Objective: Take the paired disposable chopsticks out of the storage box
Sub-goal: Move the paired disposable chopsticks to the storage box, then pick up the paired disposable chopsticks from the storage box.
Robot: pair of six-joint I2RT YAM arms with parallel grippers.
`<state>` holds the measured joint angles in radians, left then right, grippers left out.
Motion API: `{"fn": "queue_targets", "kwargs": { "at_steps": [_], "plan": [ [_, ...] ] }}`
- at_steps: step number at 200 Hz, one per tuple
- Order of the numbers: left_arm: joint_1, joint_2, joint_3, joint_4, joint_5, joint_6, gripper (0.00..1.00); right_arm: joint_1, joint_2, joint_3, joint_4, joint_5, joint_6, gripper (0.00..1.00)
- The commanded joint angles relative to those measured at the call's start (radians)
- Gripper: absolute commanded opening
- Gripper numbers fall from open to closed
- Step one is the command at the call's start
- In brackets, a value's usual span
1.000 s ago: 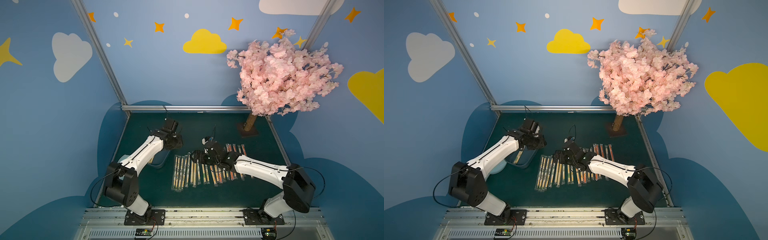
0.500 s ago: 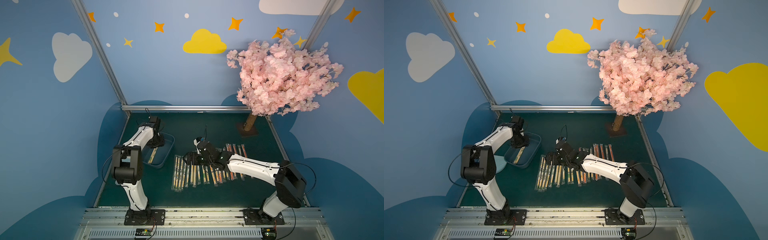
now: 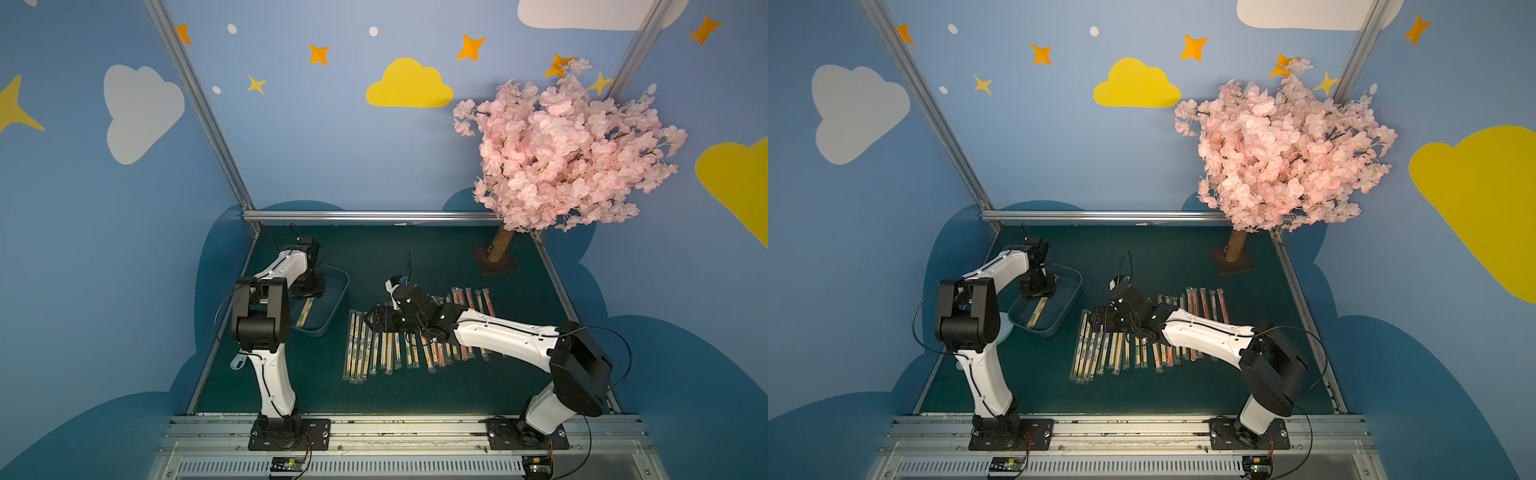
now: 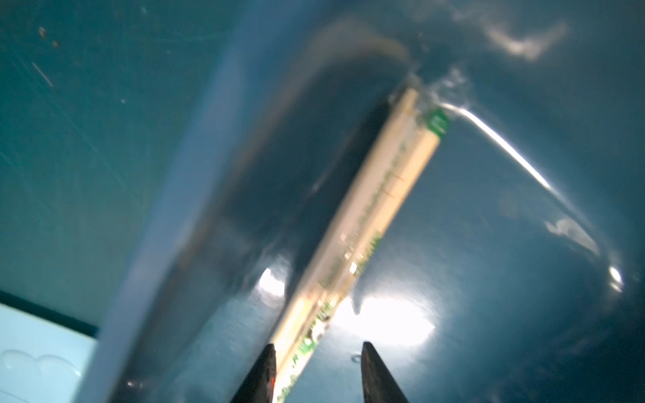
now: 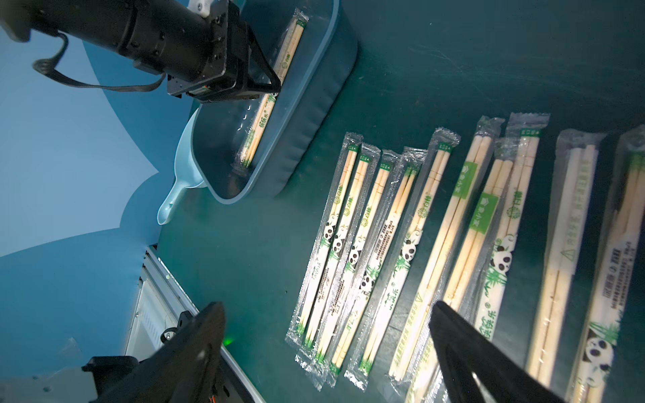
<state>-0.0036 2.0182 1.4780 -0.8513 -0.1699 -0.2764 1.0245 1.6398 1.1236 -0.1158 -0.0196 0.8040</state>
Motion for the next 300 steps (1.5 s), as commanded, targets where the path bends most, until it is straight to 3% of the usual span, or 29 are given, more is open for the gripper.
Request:
{"fn": "queue_targets", "kwargs": {
  "at_steps": [1, 43, 103, 160, 215, 300],
  "plan": [
    [0.012, 0.034, 0.028, -0.035, -0.007, 0.02, 0.41, 0.005, 0.011, 0.018, 0.013, 0.004, -0.011, 0.95],
    [0.014, 0.057, 0.035, -0.035, 0.033, 0.023, 0.37, 0.005, 0.015, 0.019, 0.013, 0.004, -0.009, 0.95],
    [-0.011, -0.023, -0.052, 0.019, 0.208, -0.004, 0.28, 0.005, 0.023, 0.022, 0.014, 0.0, -0.008, 0.95],
    [-0.02, -0.115, -0.064, 0.048, 0.151, -0.023, 0.32, 0.005, 0.032, 0.03, 0.012, -0.005, -0.009, 0.95],
    [-0.034, -0.049, -0.028, 0.04, 0.158, -0.023, 0.32, 0.005, 0.035, 0.033, 0.008, -0.005, -0.008, 0.95],
    [-0.052, 0.067, 0.026, -0.024, 0.075, -0.023, 0.31, 0.004, 0.034, 0.046, -0.005, -0.005, -0.014, 0.95]
  ]
}}
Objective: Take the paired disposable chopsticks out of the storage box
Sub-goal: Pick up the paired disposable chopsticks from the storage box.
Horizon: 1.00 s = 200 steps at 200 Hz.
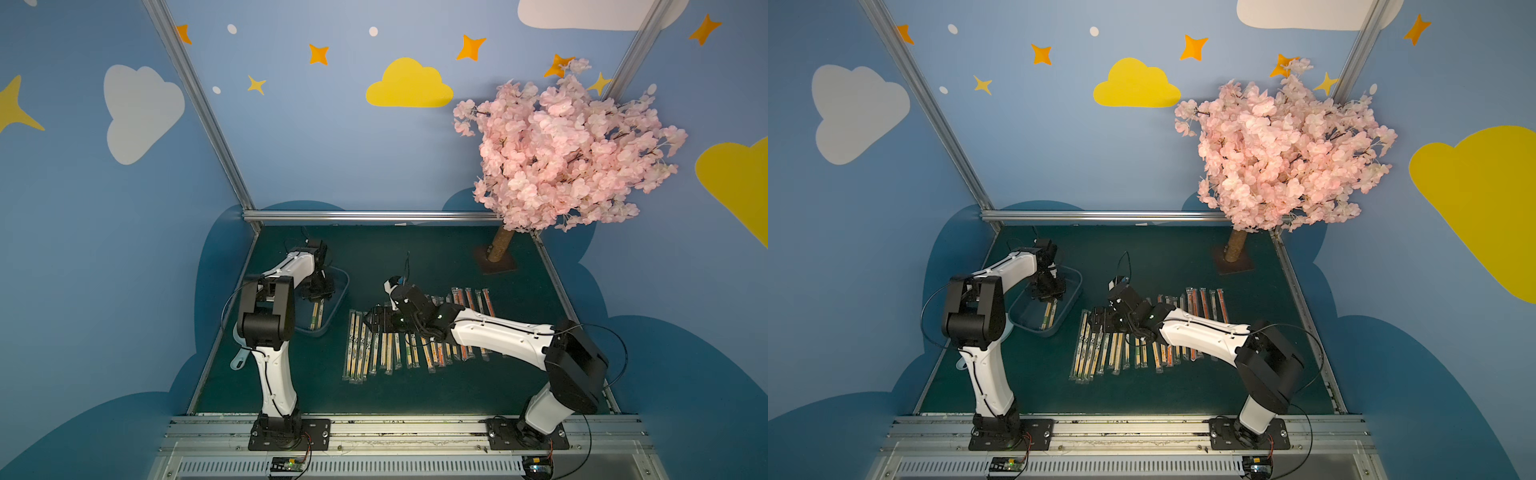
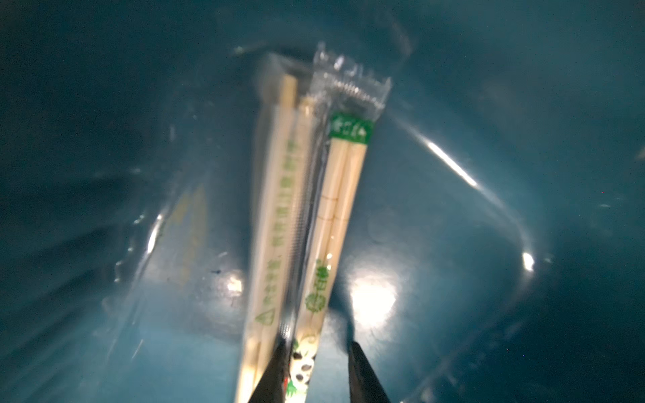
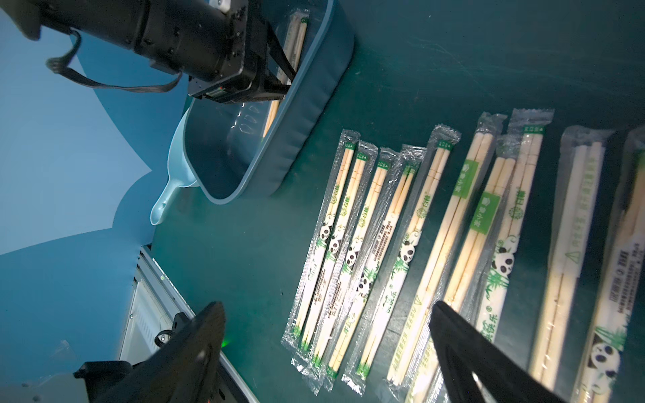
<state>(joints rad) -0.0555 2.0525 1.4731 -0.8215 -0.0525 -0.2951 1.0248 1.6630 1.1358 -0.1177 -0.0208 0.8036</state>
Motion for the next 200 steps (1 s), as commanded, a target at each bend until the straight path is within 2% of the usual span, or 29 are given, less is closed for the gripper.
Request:
{"fn": "queue_targets", "kwargs": {
  "at_steps": [1, 55, 99, 126, 200],
  "plan": [
    [0.0, 0.035, 0.03, -0.055, -0.043, -0.005, 0.31, 0.004, 0.011, 0.034, -0.003, -0.004, -0.014, 0.95],
    [-0.001, 0.066, 0.05, -0.105, -0.105, -0.022, 0.29, 0.004, 0.013, 0.045, -0.013, -0.002, -0.021, 0.95],
    [-0.003, 0.082, 0.057, -0.12, -0.095, -0.015, 0.1, 0.004, 0.014, 0.048, -0.016, -0.003, -0.021, 0.95],
    [-0.005, 0.064, 0.055, -0.111, -0.082, -0.009, 0.03, 0.005, 0.014, 0.047, -0.016, 0.001, -0.02, 0.95],
    [-0.004, -0.043, 0.095, -0.103, -0.035, 0.003, 0.03, 0.006, 0.015, 0.045, -0.016, 0.001, -0.018, 0.95]
  ]
}}
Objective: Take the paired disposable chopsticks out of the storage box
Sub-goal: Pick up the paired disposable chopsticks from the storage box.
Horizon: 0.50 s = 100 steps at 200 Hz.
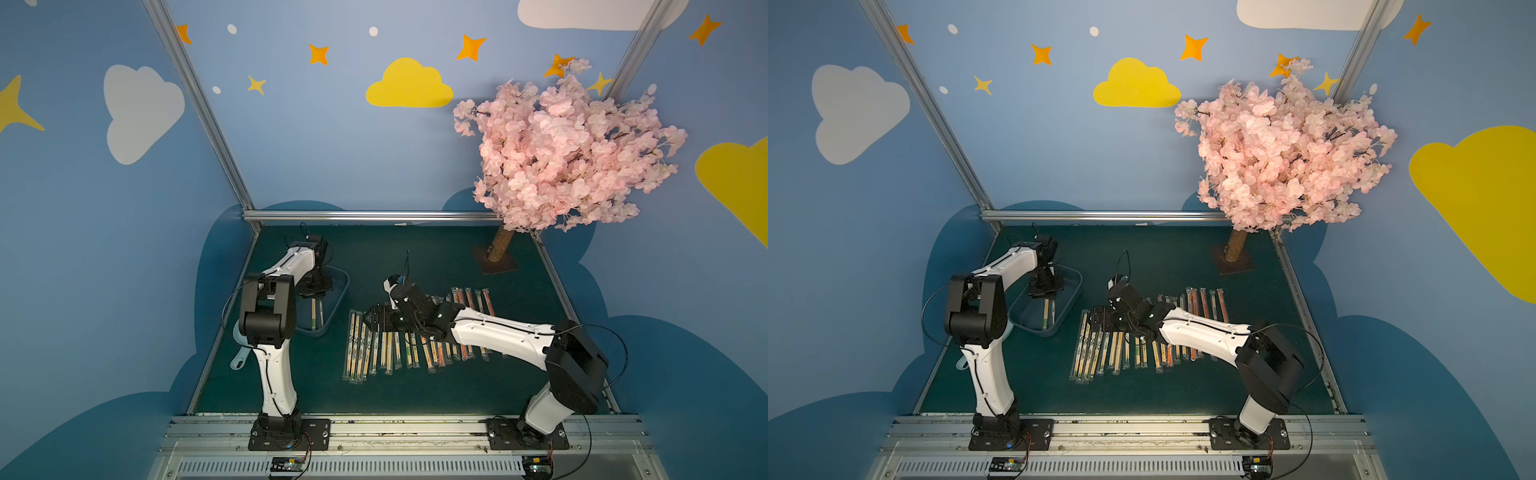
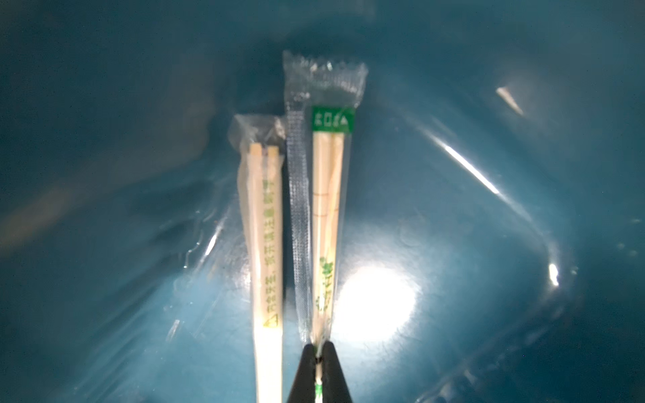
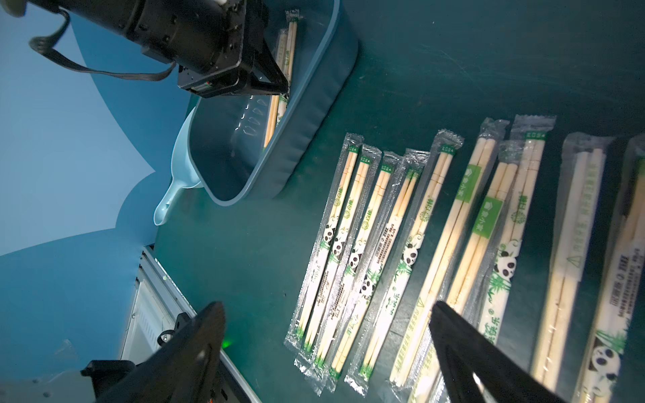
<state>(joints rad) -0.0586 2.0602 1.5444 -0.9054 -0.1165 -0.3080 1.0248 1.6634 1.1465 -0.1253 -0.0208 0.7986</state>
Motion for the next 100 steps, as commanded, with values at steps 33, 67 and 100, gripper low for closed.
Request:
{"fn": "queue_targets", "kwargs": {
  "at_steps": [33, 67, 100],
  "plan": [
    [-0.002, -0.083, 0.034, -0.026, 0.045, 0.02, 0.03, 0.006, 0.015, 0.032, -0.007, 0.001, -0.012, 0.95],
    [-0.004, -0.143, 0.056, -0.034, 0.077, 0.018, 0.03, 0.006, 0.018, 0.031, -0.003, -0.002, -0.012, 0.95],
    [-0.03, -0.222, 0.056, -0.05, 0.134, 0.036, 0.03, 0.005, 0.019, 0.029, -0.001, 0.001, -0.011, 0.95]
  ]
}}
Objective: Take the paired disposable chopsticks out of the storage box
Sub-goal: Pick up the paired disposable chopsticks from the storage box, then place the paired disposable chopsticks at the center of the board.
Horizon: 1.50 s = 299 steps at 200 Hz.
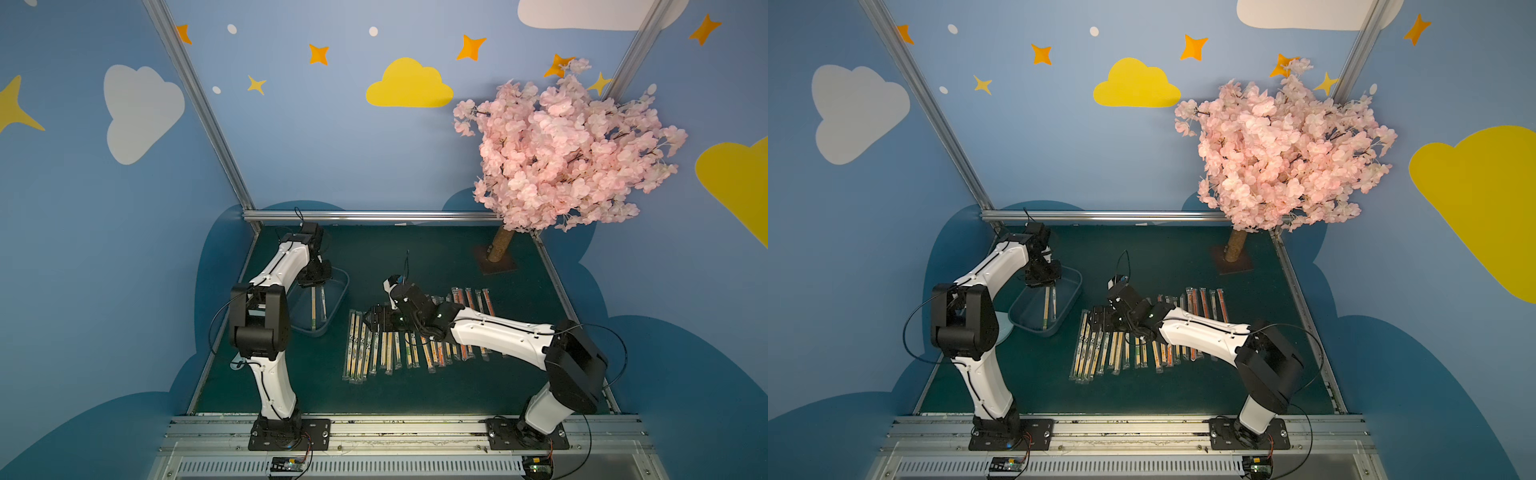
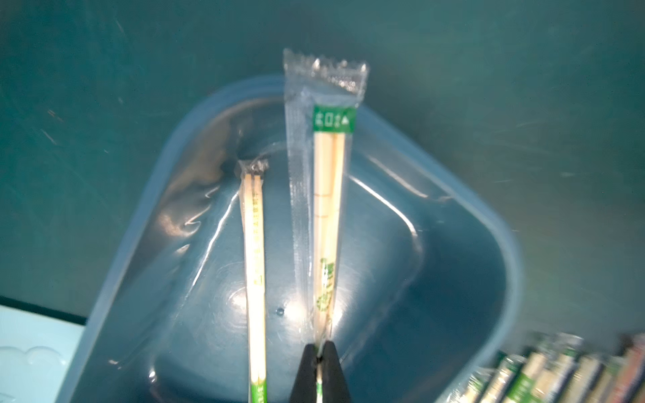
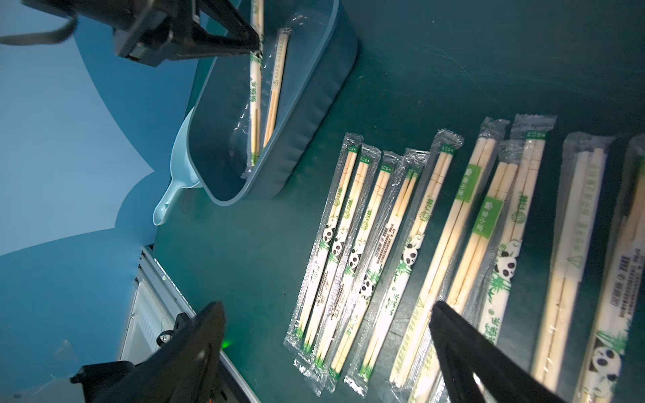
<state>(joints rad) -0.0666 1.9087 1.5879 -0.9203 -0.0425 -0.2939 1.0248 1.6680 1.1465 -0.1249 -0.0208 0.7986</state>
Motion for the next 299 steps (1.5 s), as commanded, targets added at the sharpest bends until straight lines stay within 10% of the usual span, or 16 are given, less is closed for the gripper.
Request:
{"fn": "queue_targets", "kwargs": {
  "at_steps": [1, 163, 238, 299],
  "plan": [
    [-0.024, -0.074, 0.01, -0.035, 0.061, 0.023, 0.03, 0.005, 0.014, 0.029, -0.002, 0.002, -0.011, 0.95],
    [-0.26, -0.431, -0.585, 0.085, 0.075, -0.108, 0.03, -0.006, -0.001, -0.018, 0.028, 0.007, 0.014, 0.95],
    [-0.266, -0.375, -0.627, 0.109, 0.073, -0.115, 0.06, -0.006, -0.002, -0.013, 0.023, 0.003, 0.005, 0.95],
    [-0.269, -0.391, -0.604, 0.084, 0.085, -0.108, 0.28, -0.006, -0.015, -0.018, 0.02, 0.006, 0.002, 0.95]
  ]
}}
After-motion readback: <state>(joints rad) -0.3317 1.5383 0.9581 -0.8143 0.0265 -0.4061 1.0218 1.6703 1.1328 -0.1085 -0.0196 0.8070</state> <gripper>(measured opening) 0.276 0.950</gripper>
